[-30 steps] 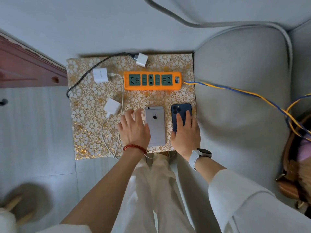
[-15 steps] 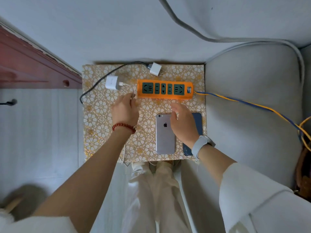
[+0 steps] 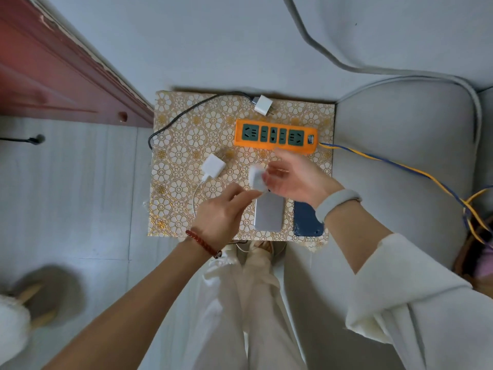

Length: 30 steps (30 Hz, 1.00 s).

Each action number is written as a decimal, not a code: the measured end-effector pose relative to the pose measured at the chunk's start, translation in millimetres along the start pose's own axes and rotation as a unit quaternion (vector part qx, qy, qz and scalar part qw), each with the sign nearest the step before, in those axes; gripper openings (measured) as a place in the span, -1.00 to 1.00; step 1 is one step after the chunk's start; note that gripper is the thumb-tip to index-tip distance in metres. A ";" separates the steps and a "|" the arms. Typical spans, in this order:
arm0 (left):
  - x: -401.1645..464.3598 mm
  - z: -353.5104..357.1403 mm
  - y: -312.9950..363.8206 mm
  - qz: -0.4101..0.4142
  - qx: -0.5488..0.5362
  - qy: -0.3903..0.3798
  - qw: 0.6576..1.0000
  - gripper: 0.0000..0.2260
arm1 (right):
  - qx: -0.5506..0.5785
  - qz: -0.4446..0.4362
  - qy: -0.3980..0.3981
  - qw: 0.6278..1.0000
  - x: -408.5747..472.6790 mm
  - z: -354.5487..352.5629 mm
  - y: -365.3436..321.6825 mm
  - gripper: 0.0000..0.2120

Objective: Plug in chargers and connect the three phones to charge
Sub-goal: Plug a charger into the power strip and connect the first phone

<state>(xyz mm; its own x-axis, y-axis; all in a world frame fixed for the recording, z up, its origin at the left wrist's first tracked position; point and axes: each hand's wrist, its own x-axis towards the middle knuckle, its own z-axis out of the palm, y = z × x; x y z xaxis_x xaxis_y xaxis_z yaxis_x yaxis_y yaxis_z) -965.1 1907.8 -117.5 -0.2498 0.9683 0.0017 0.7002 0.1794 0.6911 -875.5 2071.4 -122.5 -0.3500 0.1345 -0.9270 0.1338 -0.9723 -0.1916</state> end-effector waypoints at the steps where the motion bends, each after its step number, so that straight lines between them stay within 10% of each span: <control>1: 0.7 1.1 2.5 -0.006 -0.006 -0.002 1.000 -0.81 | -0.073 -0.003 0.008 0.997 -3.1 -4.0 1.7 -0.65; 6: 6.3 5.7 11.1 -0.058 -0.065 0.042 0.995 -0.83 | -0.452 -0.198 0.017 0.870 -20.8 -22.0 22.1 -0.54; 9: 7.8 6.6 13.8 -0.076 -0.086 0.060 0.992 -0.79 | -0.580 -0.173 -0.070 0.793 -23.7 -33.1 35.2 -0.57; 14: 9.3 7.2 9.9 -0.107 -0.081 0.097 0.986 -0.84 | -0.620 -0.262 -0.048 0.738 -13.8 -33.8 51.8 -0.93; 22: 16.7 16.4 -1.9 -0.140 -0.081 0.037 0.986 -0.87 | -0.560 -0.463 0.107 0.678 -6.1 -36.4 0.3 -0.86; 30: 27.7 15.3 -19.7 -0.232 -0.141 0.019 0.962 -0.87 | -0.498 -0.479 0.163 0.704 21.1 -35.3 -44.0 -0.89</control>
<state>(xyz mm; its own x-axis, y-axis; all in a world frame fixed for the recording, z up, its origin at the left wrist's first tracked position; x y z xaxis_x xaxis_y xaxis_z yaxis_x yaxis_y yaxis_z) -975.6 1933.7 -142.1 -0.5200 0.7875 -0.3308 0.3001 0.5311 0.7924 -856.1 2123.8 -145.0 -0.5125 0.8323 -0.2113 0.6216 0.1898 -0.7600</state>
